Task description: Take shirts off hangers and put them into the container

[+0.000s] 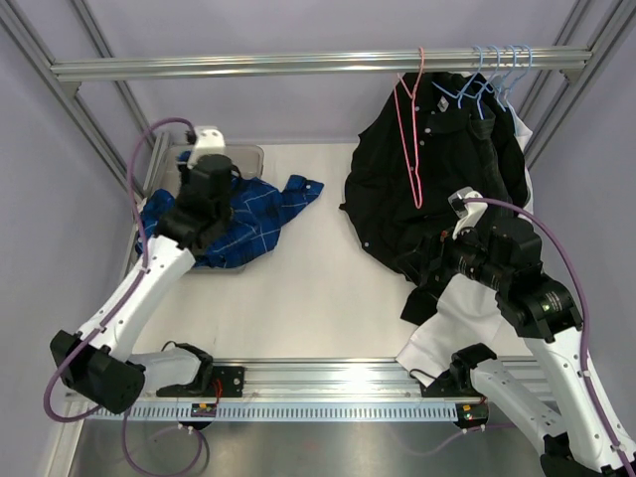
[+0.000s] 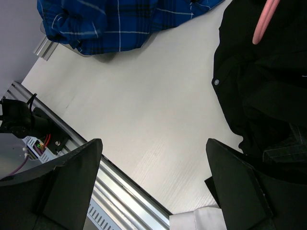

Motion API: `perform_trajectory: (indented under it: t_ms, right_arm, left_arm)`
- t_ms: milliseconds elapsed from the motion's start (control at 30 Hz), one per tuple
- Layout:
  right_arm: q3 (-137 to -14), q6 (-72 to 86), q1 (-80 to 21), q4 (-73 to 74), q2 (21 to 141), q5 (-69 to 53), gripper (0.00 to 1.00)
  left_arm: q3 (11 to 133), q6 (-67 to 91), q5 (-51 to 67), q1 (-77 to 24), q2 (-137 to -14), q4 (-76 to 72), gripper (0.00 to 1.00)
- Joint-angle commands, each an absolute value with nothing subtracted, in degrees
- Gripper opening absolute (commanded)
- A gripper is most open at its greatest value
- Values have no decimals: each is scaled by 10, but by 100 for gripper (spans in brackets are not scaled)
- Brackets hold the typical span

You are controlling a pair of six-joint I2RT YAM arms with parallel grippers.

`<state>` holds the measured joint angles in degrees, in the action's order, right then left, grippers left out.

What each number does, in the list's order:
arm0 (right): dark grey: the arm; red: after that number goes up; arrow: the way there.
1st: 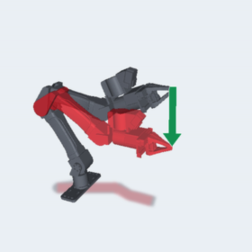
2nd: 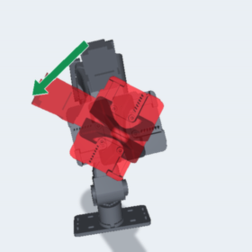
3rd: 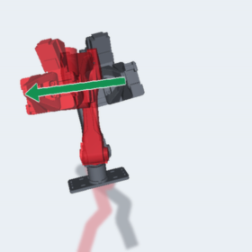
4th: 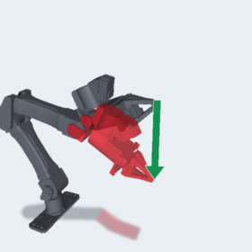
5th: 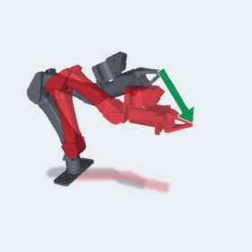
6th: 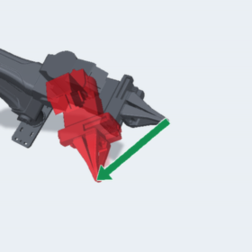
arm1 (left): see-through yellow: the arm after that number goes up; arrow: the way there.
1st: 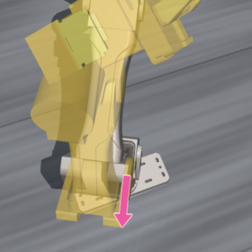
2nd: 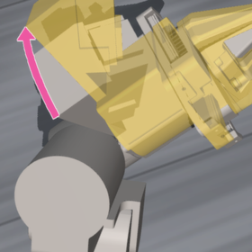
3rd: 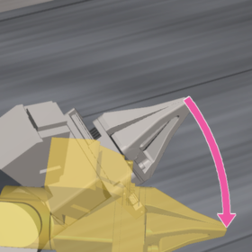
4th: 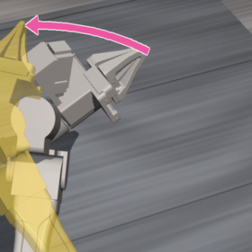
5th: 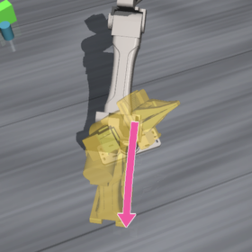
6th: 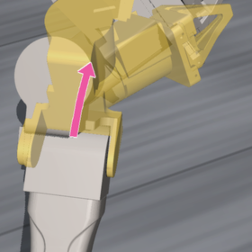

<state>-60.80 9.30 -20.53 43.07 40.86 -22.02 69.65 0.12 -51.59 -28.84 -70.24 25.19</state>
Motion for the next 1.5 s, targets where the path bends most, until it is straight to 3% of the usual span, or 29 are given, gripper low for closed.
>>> perform_trajectory:
  t_ms: [0,100,167,200,300,333,433,467,667,867,1167,1467]
  right_arm:
    - [-634,90,-210,411,409,-231,99]
    - [-634,88,-210,412,407,-230,99]
    - [-632,89,-210,413,408,-231,99]
    - [-632,89,-209,413,407,-232,99]
    - [-635,88,-210,419,409,-233,99]
    - [-636,84,-210,425,408,-231,100]
    - [-640,83,-210,434,403,-222,99]
    - [-637,83,-210,434,401,-220,100]
    - [-626,90,-210,432,400,-221,100]
    - [-619,97,-210,428,400,-230,100]
    - [-606,108,-210,419,419,-265,99]
    - [-584,122,-210,417,431,-279,100]
  left_arm:
    - [717,-125,-544,-203,-707,188,1]
    - [707,-130,-512,-132,-731,145,2]
    - [707,-93,-490,-92,-771,148,11]
    - [713,-75,-476,-82,-786,156,19]
    - [755,-5,-427,-74,-846,218,54]
    - [767,17,-397,-76,-852,233,73]
    - [775,58,-340,-96,-828,238,97]
    - [779,68,-334,-120,-817,243,99]
    - [841,83,-306,-252,-856,255,99]
    - [936,101,-345,-301,-1008,258,99]
    - [1007,31,-331,-303,-1197,197,99]
    - [1027,30,-266,-280,-1289,194,99]
